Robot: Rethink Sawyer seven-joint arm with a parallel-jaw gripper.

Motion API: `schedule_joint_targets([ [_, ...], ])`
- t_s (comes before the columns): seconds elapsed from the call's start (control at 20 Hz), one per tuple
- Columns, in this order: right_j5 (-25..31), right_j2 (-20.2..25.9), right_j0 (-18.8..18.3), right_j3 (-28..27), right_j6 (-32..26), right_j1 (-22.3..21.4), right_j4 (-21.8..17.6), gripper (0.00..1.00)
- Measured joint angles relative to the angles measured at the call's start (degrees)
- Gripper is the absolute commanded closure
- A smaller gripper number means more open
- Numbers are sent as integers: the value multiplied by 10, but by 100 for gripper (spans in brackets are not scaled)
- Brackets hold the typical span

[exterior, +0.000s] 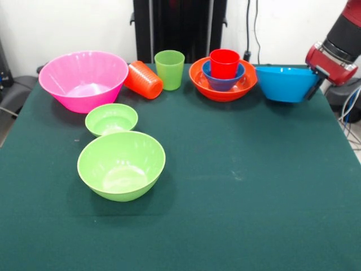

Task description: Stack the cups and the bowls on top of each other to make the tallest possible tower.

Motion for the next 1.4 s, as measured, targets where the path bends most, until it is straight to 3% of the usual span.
schedule_joint_targets([
  [0.45, 0, 0, 0, 0, 0, 1, 0, 100],
  [0.5, 0, 0, 0, 0, 0, 1, 0, 0],
  [1.4, 0, 0, -3, 0, 0, 1, 0, 0],
])
